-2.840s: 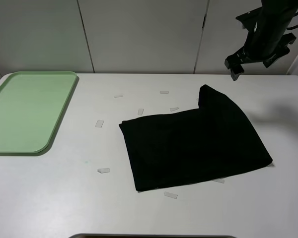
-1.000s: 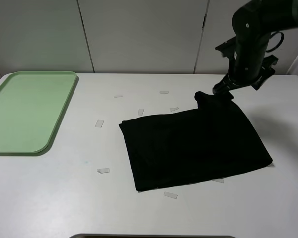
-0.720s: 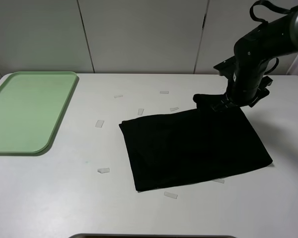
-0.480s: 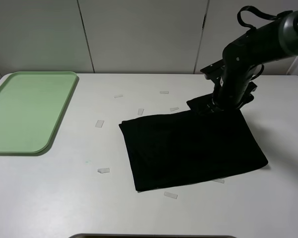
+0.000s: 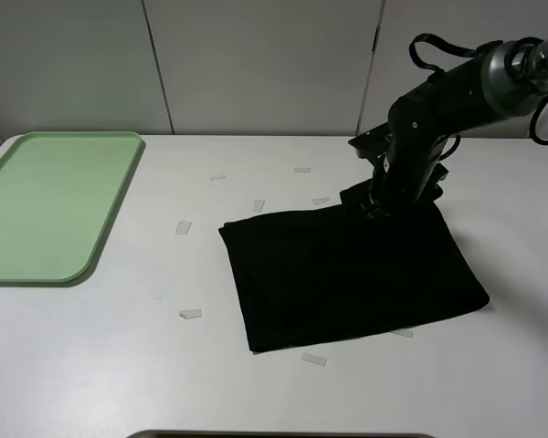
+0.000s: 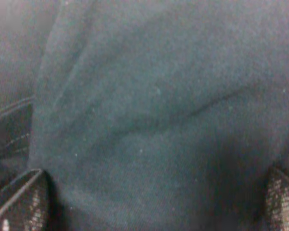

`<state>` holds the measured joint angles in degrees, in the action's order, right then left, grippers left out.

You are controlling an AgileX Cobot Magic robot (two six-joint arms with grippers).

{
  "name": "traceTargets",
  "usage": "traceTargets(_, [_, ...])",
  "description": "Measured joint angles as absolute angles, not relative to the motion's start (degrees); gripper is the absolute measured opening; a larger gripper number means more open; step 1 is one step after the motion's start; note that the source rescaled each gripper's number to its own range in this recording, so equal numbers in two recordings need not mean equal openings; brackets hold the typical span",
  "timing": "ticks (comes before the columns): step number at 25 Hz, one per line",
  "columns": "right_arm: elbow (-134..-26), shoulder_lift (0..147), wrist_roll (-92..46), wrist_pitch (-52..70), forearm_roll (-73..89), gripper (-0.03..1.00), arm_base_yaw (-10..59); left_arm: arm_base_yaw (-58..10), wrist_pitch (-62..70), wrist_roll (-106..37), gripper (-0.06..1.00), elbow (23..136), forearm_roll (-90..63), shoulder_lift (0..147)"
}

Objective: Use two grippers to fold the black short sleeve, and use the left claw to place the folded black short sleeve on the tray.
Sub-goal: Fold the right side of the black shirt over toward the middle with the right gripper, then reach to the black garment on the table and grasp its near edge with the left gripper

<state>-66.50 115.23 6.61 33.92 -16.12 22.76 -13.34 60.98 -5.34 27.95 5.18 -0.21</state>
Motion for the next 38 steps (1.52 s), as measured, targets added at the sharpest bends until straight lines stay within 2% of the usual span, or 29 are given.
traceTargets(14, [-66.5,101.4,6.7,39.8,-15.5,0.96,22.3,-13.3,61.0,-5.3,0.94,27.9,5.2,-0.2])
traceTargets(20, [-66.5,90.1,6.7,40.7,-15.5,0.96,22.1,-13.3,61.0,-5.3,0.94,27.9,5.2,-0.2])
traceTargets(30, [-66.4,71.0,6.4,52.2,-20.1,1.0,21.5,-13.3,61.0,-5.3,0.94,27.9,5.2,-0.2])
traceTargets(38, [-55.1,46.4,5.8,51.6,-19.3,1.0,21.5,-13.3,61.0,-5.3,0.94,27.9,5.2,-0.2])
